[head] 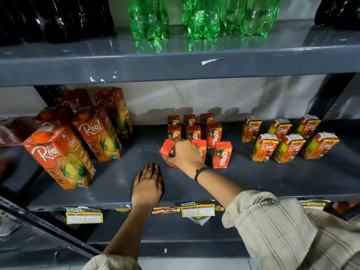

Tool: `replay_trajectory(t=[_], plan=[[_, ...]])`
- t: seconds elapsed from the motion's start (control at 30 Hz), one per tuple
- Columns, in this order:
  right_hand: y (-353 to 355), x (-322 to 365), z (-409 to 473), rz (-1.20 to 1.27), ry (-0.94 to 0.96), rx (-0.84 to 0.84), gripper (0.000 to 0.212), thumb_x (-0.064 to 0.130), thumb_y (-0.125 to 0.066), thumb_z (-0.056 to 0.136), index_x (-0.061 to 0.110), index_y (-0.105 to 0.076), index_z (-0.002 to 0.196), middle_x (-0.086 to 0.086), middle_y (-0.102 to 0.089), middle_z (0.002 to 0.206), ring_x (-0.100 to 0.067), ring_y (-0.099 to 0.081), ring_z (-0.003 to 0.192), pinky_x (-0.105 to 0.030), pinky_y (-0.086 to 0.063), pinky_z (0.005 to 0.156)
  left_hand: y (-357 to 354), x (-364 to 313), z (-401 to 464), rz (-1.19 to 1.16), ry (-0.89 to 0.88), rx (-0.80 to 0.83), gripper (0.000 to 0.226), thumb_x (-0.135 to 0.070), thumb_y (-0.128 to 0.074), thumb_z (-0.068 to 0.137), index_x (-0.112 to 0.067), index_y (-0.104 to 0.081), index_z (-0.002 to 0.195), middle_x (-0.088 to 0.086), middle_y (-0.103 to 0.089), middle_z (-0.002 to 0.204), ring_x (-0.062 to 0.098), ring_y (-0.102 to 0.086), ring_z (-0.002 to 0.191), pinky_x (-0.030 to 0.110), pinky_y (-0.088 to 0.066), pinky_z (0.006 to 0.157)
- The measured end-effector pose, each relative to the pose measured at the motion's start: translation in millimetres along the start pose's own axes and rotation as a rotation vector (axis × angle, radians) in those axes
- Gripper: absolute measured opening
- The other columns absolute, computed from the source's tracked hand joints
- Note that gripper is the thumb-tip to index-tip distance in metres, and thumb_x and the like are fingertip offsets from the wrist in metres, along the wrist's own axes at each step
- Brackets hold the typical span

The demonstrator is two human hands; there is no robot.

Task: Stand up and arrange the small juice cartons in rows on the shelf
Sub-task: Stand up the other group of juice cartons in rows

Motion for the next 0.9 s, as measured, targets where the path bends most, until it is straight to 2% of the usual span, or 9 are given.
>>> replay_trajectory(t=[0.17, 0.27, 0.37, 0.47, 0.53, 0.6, 0.67, 0.8, 0.9], plan=[[-7, -25, -8, 0.148, -0.228, -0.014, 0.052, 0.042, -0.076, 0.073, 0.004, -0.056, 0.103, -0.016, -0.070, 0.103, -0.034, -0.068, 0.094, -0.036, -0.055, 0.072, -1, 1, 0, -0.001, 0.006, 0.002, 0.051, -0.029, -0.029, 0.096, -0.018, -0.023, 0.144, 0.003, -0.024, 0.156, 0.017, -0.016, 0.145, 0.038, -0.011, 0.118], [6, -21, 0, 0.058, -0.191, -0.024, 0.061, 0.054, -0.075, 0.068, 0.003, -0.056, 0.095, -0.015, -0.071, 0.094, -0.033, -0.068, 0.087, -0.032, -0.047, 0.058, 0, 1, 0, -0.005, 0.006, -0.007, 0.050, -0.028, -0.030, 0.095, -0.017, -0.025, 0.144, 0.004, -0.026, 0.155, 0.018, -0.018, 0.144, 0.038, -0.012, 0.118], [19, -2, 11, -0.091, -0.118, -0.031, 0.064, 0.068, -0.062, 0.069, 0.005, -0.054, 0.073, -0.013, -0.067, 0.080, -0.032, -0.068, 0.077, -0.028, -0.039, 0.050, 0, 1, 0, -0.017, 0.009, -0.013, 0.049, -0.026, -0.031, 0.095, -0.016, -0.027, 0.143, 0.006, -0.028, 0.154, 0.019, -0.020, 0.144, 0.040, -0.014, 0.118], [19, 13, 20, -0.194, -0.105, -0.003, 0.070, 0.073, -0.047, 0.076, 0.009, -0.035, 0.049, -0.007, -0.051, 0.062, -0.028, -0.067, 0.072, -0.024, -0.034, 0.043, 0, 1, -1, -0.012, 0.001, -0.009, 0.050, -0.028, -0.031, 0.096, -0.015, -0.026, 0.143, 0.007, -0.027, 0.155, 0.020, -0.020, 0.144, 0.041, -0.014, 0.119], [12, 15, 27, -0.236, -0.123, 0.067, 0.068, 0.070, -0.045, 0.080, 0.006, -0.049, 0.058, -0.007, -0.051, 0.067, -0.027, -0.067, 0.078, -0.024, -0.034, 0.044, 1, 0, -1, -0.016, -0.001, -0.006, 0.050, -0.028, -0.030, 0.096, -0.015, -0.025, 0.144, 0.007, -0.026, 0.155, 0.020, -0.019, 0.144, 0.041, -0.013, 0.119], [5, 14, 33, -0.275, -0.119, 0.133, 0.061, 0.062, -0.050, 0.084, 0.003, -0.064, 0.088, -0.010, -0.063, 0.089, -0.028, -0.066, 0.091, -0.027, -0.040, 0.055, 1, 0, -2, -0.018, 0.001, 0.000, 0.050, -0.029, -0.029, 0.096, -0.016, -0.023, 0.144, 0.006, -0.024, 0.156, 0.019, -0.017, 0.144, 0.040, -0.012, 0.120], [2, 11, 38, -0.285, -0.117, 0.177, 0.051, 0.051, -0.059, 0.085, 0.005, -0.063, 0.105, -0.011, -0.064, 0.108, -0.029, -0.064, 0.101, -0.028, -0.042, 0.063, 1, 0, -1, -0.022, 0.002, 0.004, 0.051, -0.029, -0.028, 0.096, -0.016, -0.022, 0.145, 0.005, -0.023, 0.156, 0.019, -0.016, 0.145, 0.039, -0.011, 0.120], [-3, 13, 45, -0.370, -0.060, 0.316, 0.041, 0.034, -0.070, 0.080, 0.010, -0.062, 0.112, -0.009, -0.063, 0.104, -0.028, -0.064, 0.101, -0.029, -0.044, 0.066, 3, 0, -2, -0.038, -0.004, -0.006, 0.050, -0.029, -0.028, 0.096, -0.016, -0.023, 0.145, 0.005, -0.023, 0.156, 0.019, -0.016, 0.145, 0.039, -0.010, 0.120], [-8, 18, 47, -0.374, 0.097, 0.402, 0.044, 0.021, -0.068, 0.082, 0.018, -0.055, 0.124, -0.010, -0.059, 0.124, -0.029, -0.059, 0.110, -0.030, -0.044, 0.070, 3, 0, -2, -0.035, -0.002, -0.013, 0.050, -0.030, -0.029, 0.096, -0.017, -0.023, 0.144, 0.005, -0.024, 0.156, 0.019, -0.016, 0.145, 0.039, -0.011, 0.120]])
Point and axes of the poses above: each hand's wrist, its own z-axis towards the middle knuckle, its own y-axis out of the back of the hand, x = y × z, the point moved 10 cm from there along z, towards the middle knuckle
